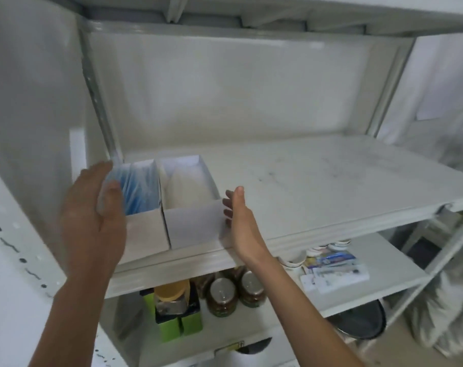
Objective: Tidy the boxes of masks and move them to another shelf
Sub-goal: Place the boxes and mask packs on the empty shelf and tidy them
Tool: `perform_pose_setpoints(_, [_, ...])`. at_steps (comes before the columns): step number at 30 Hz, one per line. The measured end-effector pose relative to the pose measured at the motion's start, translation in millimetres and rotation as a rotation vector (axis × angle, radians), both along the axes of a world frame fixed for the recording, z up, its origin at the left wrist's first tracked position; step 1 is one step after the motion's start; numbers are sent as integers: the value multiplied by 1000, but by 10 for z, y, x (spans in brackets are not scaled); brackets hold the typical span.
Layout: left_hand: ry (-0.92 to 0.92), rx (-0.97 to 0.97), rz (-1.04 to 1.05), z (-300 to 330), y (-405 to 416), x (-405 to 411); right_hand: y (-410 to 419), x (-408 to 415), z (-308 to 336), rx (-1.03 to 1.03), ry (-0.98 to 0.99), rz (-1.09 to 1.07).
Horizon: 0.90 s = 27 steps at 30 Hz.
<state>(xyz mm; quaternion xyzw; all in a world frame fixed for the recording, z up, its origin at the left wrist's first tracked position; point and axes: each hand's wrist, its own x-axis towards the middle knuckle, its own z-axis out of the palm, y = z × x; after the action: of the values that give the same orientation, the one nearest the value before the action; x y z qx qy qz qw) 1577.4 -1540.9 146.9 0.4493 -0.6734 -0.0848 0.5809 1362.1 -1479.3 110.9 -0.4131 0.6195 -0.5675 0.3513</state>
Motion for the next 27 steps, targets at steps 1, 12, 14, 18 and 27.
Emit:
perform_pose_setpoints(1, [-56, -114, -51, -12, 21, -84, 86, -58, -47, -43, 64, -49])
perform_pose_setpoints(12, [-193, -442, -800, -432, 965, -2365, 1853, -1584, -444, -25, 399, -727])
perform_pose_setpoints(14, [-260, -372, -950, -542, 1292, -2895, 2365, -1848, -483, 83, 541, -847])
perform_pose_setpoints(18, [-567, -225, -1162, -772, 2075, -3898, 3495, -2263, -548, 452, 774, -1060])
perform_pose_setpoints(27, [-924, -326, -1545, -1235, 4348, -5379, 5990, -2532, -788, 1061, 647, -1340])
